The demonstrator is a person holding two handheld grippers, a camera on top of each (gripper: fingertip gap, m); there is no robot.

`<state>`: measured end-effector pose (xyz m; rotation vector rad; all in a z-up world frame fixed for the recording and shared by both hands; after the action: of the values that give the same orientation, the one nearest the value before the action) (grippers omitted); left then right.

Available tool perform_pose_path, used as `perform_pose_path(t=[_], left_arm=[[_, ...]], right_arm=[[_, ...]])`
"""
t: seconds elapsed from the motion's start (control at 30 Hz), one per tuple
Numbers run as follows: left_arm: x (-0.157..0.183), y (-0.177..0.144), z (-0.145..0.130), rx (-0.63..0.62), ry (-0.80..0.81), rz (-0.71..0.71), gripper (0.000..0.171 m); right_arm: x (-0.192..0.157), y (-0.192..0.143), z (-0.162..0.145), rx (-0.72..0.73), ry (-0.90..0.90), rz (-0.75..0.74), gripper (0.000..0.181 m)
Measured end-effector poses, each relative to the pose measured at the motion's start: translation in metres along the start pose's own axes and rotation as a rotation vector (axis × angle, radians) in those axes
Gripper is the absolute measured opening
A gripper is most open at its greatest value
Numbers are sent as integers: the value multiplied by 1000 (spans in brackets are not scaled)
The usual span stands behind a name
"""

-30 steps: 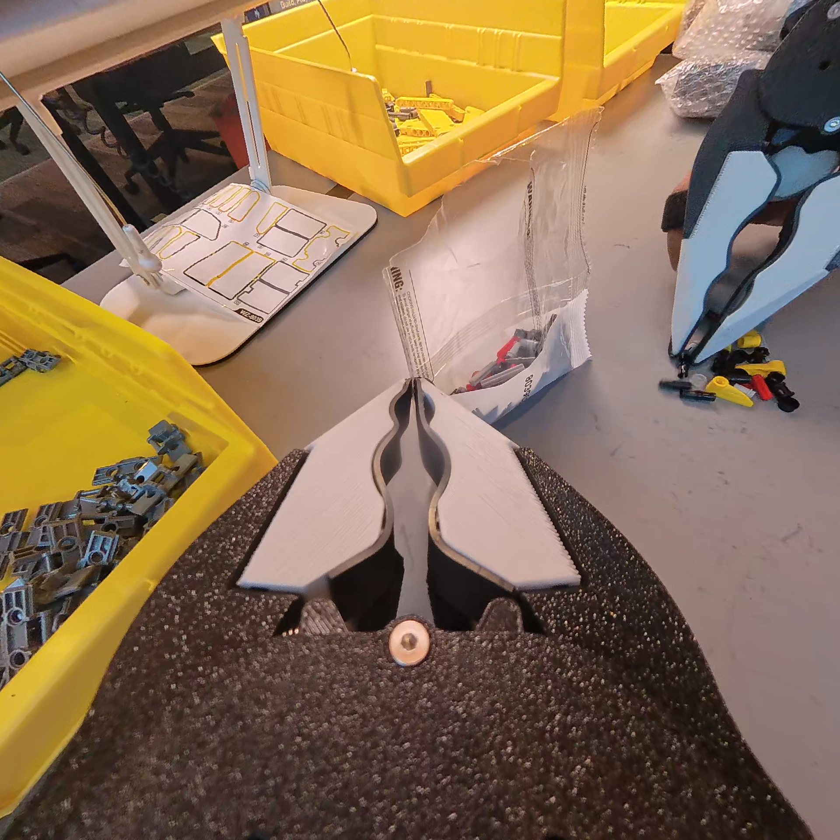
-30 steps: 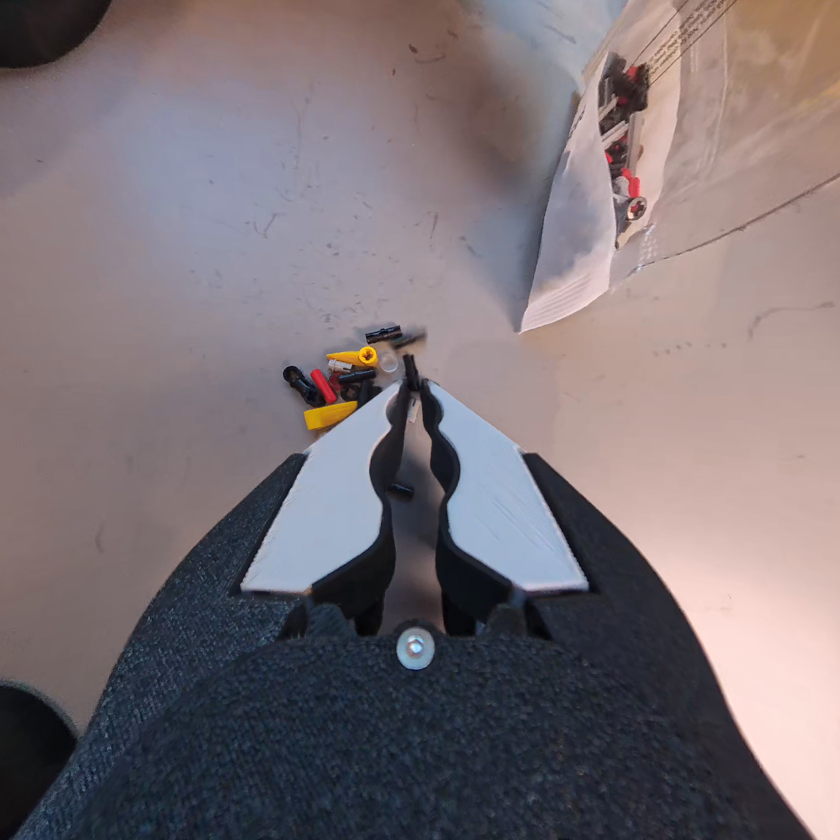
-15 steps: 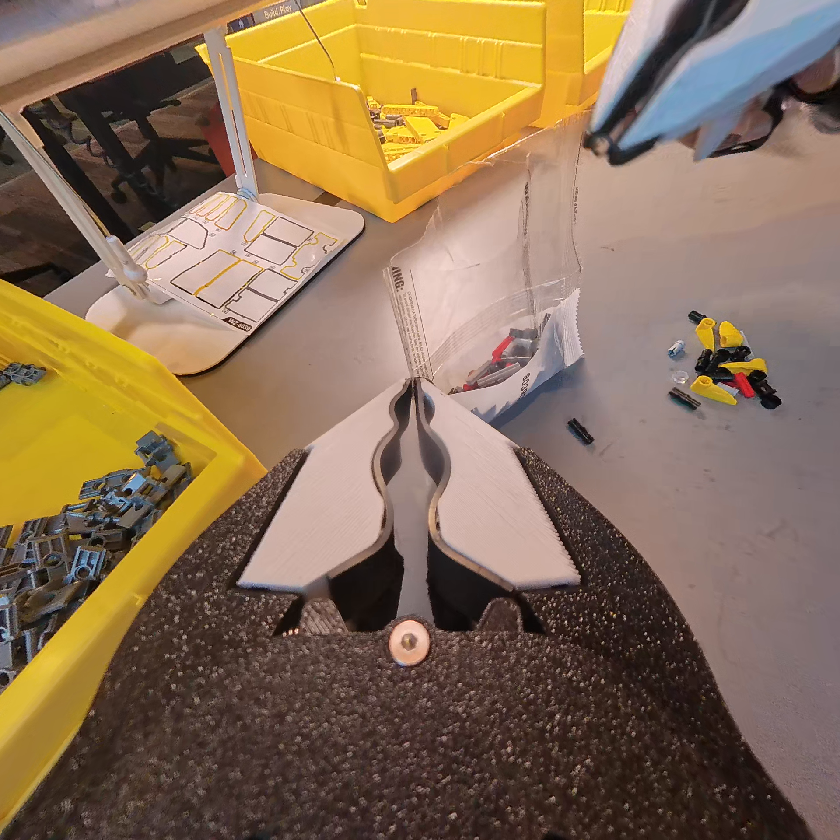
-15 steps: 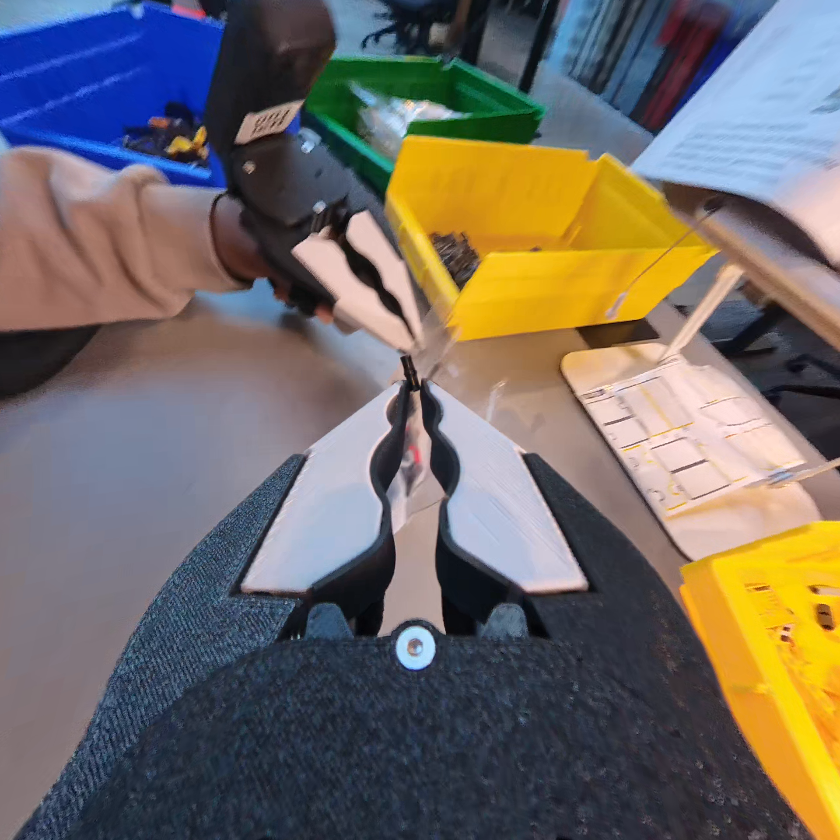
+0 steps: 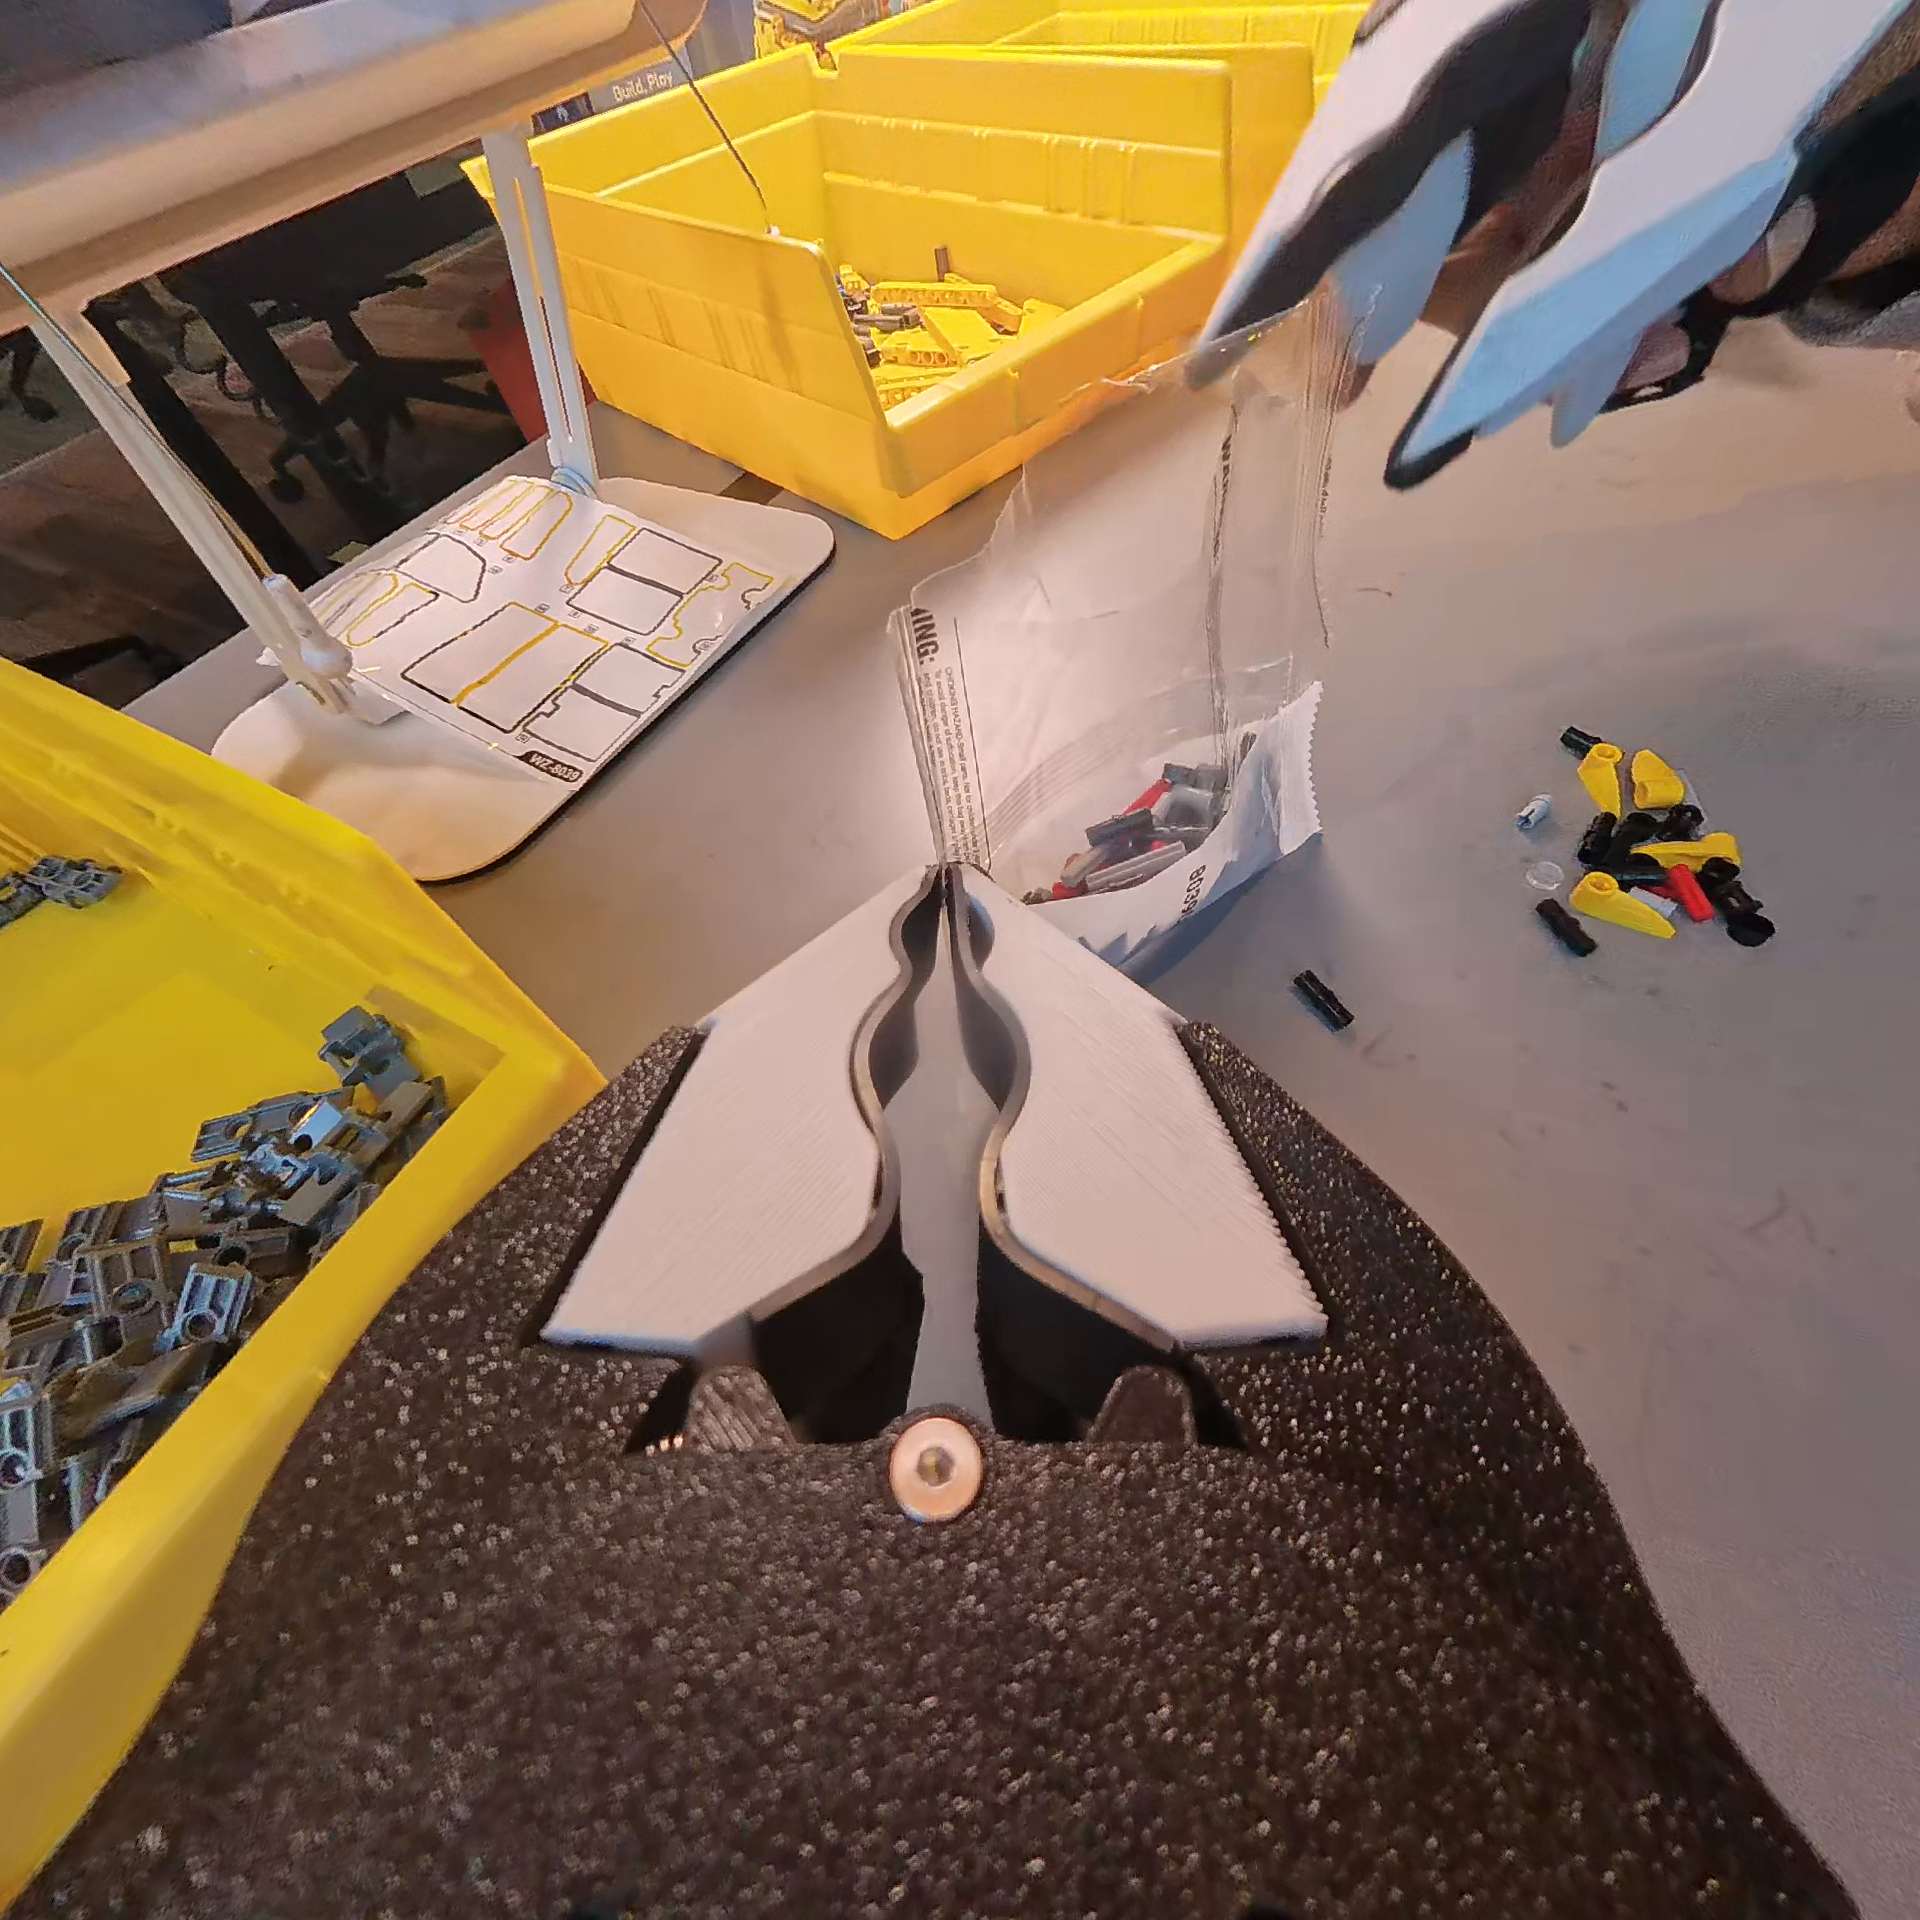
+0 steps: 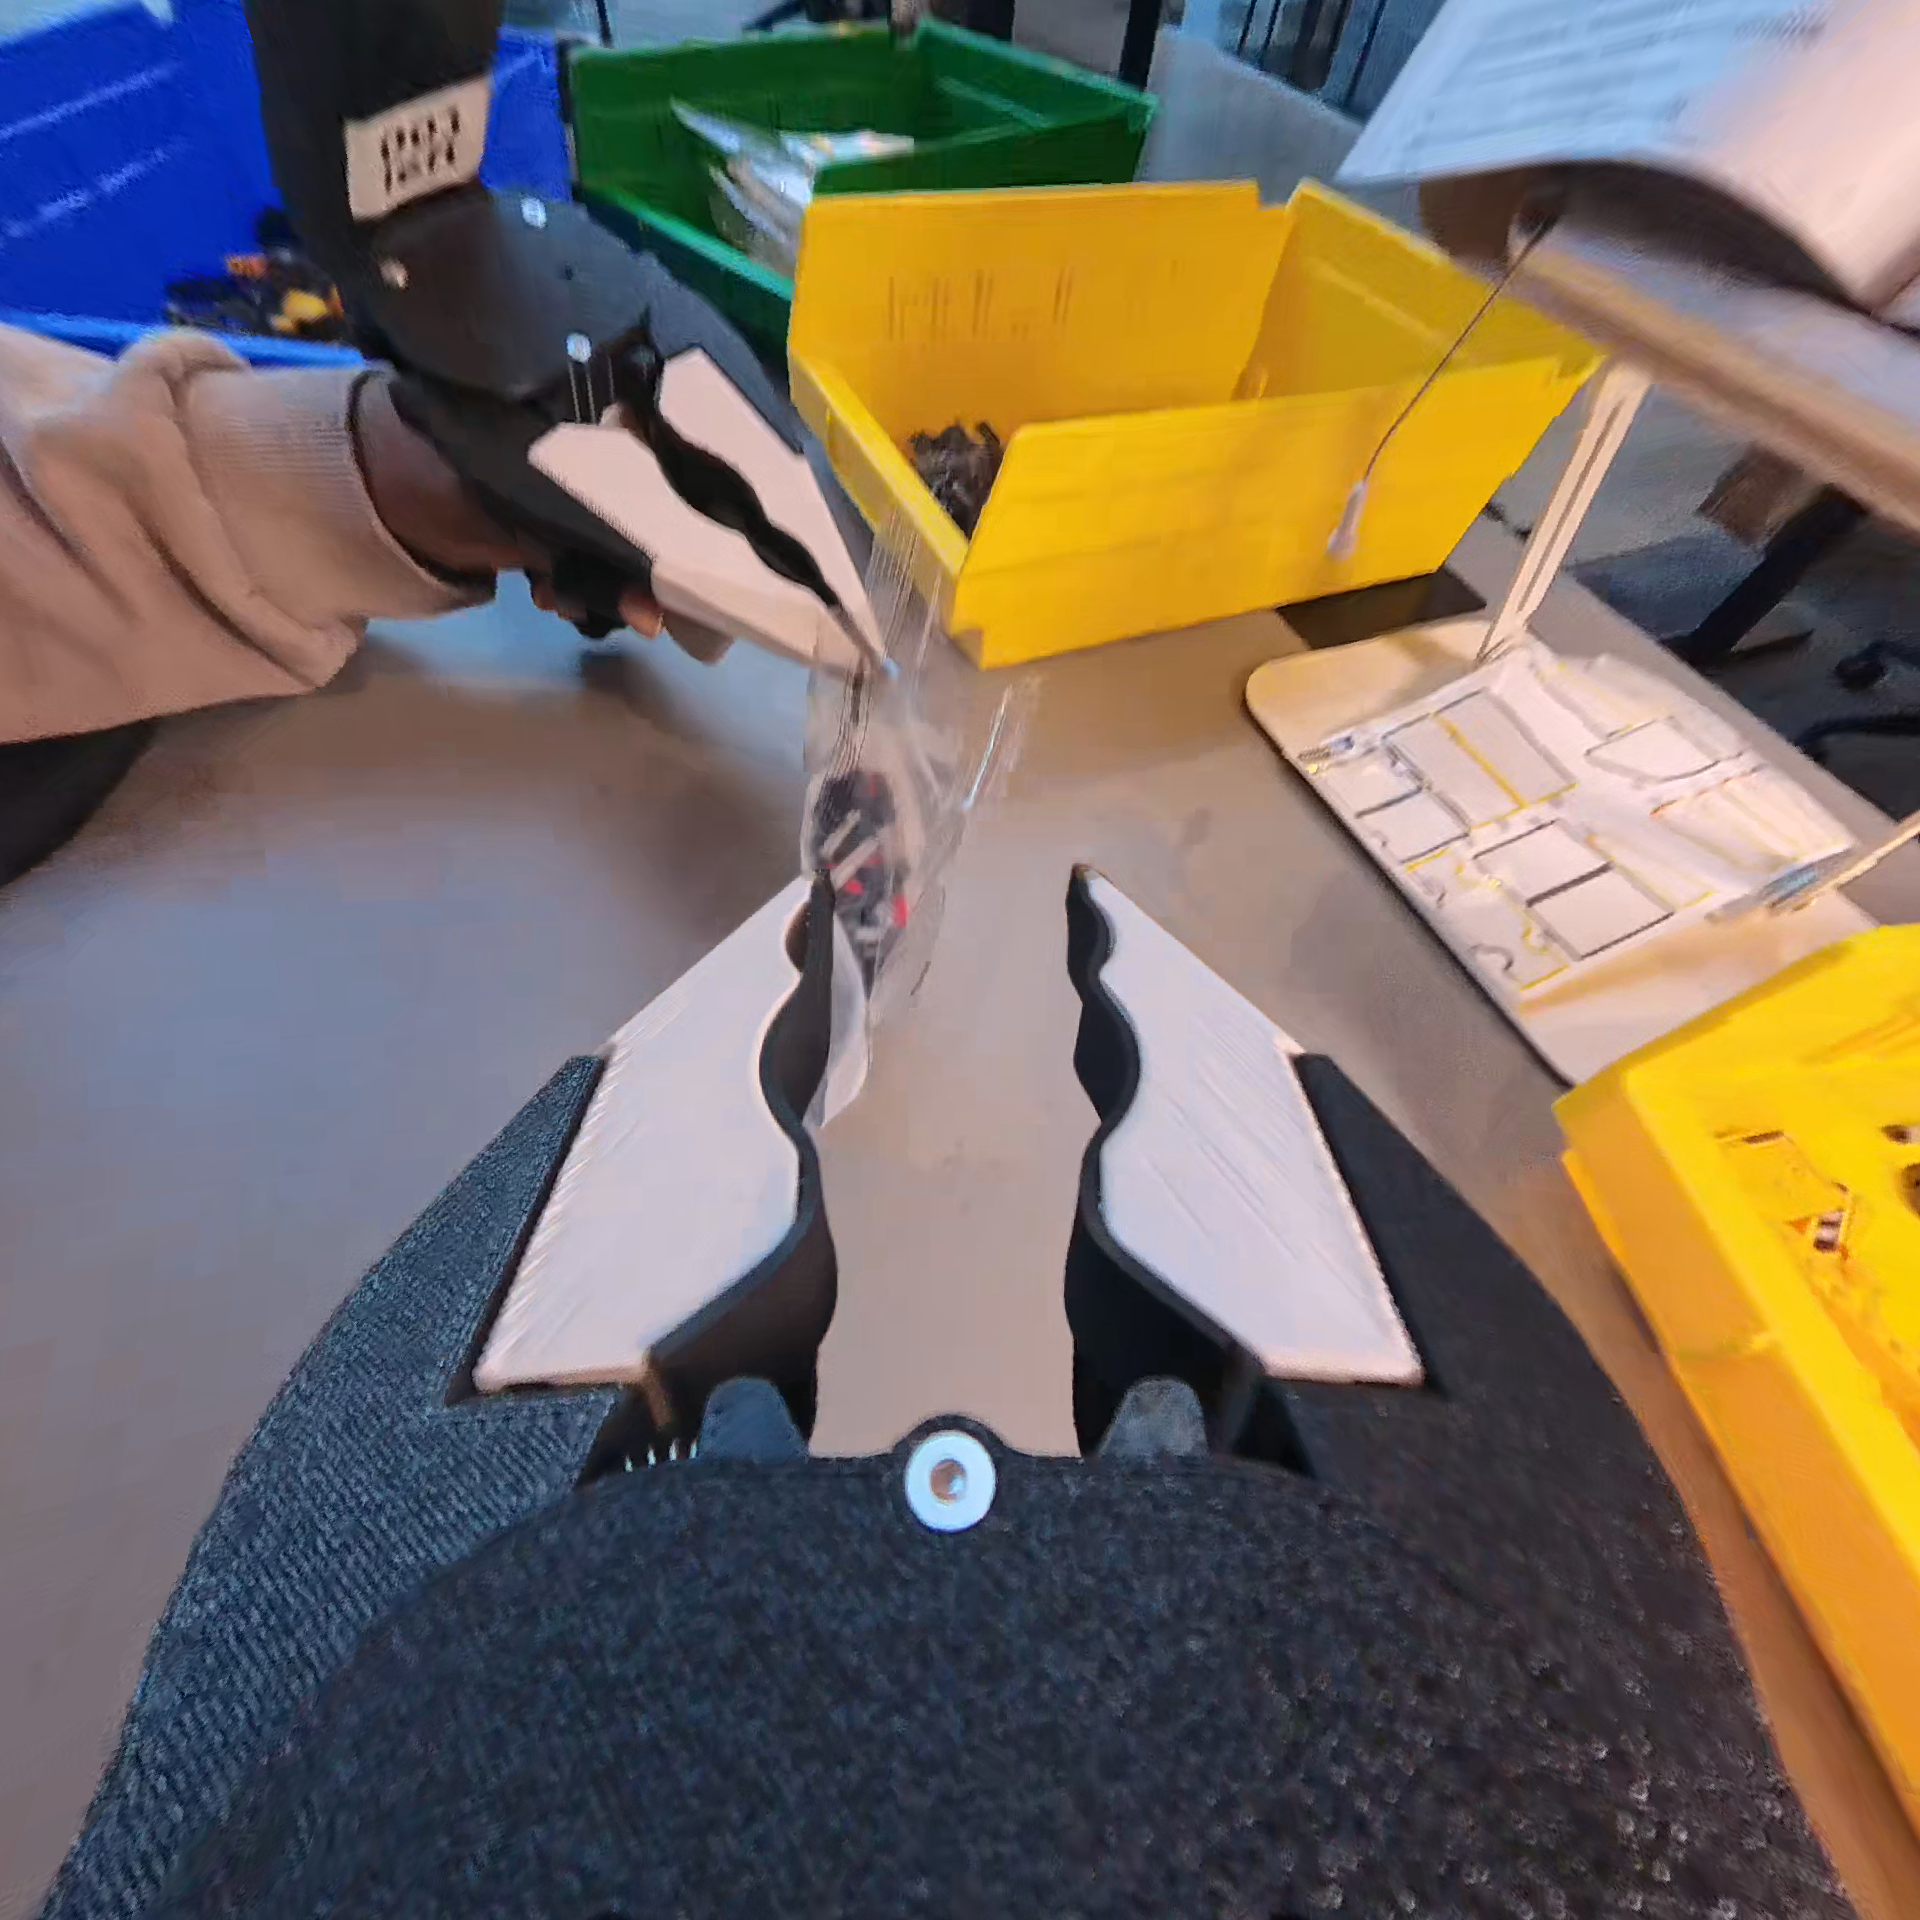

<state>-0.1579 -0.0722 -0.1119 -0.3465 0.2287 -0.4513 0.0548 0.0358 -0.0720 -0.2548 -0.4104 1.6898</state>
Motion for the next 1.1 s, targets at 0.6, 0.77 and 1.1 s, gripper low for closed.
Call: perform_pose_path(t=[0.6, 0.77, 1.1], left_arm=[[54, 20, -6, -299, 56, -314, 23], [67, 30, -10, -397, 98, -322, 12], [54, 17, 26, -154, 128, -203, 3]], right_arm=[[-1, -33, -34, -63, -44, -123, 0], [-1, -35, -35, -54, -43, -111, 0], [-9, -32, -35, -27, -65, -18, 0]])
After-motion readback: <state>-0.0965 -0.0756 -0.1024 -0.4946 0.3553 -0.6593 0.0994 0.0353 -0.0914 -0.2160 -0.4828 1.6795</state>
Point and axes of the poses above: each gripper's, where its closed fingertips meet, y out along the fingers, z out of its top, x = y × z across the jaws, the point moved 9 cm from there along -y, back along the fingers, and after that the axes turned 3 degrees about z, right-handed, at the moved point
